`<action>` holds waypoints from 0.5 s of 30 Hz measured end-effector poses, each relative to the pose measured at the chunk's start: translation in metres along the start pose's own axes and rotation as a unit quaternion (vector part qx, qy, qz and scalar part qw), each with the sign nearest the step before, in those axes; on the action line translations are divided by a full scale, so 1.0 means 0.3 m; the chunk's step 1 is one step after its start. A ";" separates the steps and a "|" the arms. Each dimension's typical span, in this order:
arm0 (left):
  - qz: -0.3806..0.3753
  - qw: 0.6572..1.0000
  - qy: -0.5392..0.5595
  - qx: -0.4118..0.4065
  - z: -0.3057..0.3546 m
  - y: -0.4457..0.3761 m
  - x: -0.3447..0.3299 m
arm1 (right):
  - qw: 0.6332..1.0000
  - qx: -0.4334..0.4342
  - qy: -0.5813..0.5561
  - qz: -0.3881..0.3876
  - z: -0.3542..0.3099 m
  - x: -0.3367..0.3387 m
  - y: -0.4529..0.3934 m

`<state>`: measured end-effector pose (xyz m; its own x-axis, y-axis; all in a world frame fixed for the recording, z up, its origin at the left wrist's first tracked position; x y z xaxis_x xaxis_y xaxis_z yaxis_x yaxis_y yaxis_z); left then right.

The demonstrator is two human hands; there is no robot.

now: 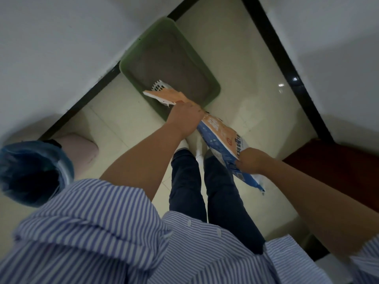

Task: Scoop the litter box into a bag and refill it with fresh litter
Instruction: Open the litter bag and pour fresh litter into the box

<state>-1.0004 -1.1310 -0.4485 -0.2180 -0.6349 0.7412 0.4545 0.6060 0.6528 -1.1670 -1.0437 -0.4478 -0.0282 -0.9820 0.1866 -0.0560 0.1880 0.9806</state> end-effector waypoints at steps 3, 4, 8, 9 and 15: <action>0.002 1.000 0.013 0.014 0.022 0.003 0.016 | 1.000 0.004 0.016 -0.023 0.015 -0.005 0.016; 0.002 1.000 0.021 0.016 0.034 0.005 0.018 | 0.999 0.003 0.021 -0.027 0.027 -0.009 0.020; 0.009 0.999 0.036 0.028 0.063 0.021 0.025 | 0.999 -0.007 0.016 -0.031 0.058 -0.012 0.043; 0.010 0.999 0.037 0.031 0.066 0.025 0.025 | 0.999 -0.009 0.012 -0.029 0.060 -0.008 0.050; 0.013 0.998 0.034 0.054 0.072 0.062 0.020 | 0.999 -0.004 0.027 -0.025 0.064 0.014 0.083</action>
<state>-1.0118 -1.1132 -0.4287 -0.1473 -0.6472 0.7480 0.3632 0.6680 0.6495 -1.1876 -1.0427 -0.4238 0.0275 -0.9896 0.1410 -0.0484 0.1395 0.9890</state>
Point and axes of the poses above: each hand's wrist, its own y-axis away from the middle knuckle, its own x-axis out of the back of the hand, z = x × y, the point moved 5 cm from there along -y, towards the middle knuckle, and after that the axes turned 4 degrees about z, right-handed, at the moved point
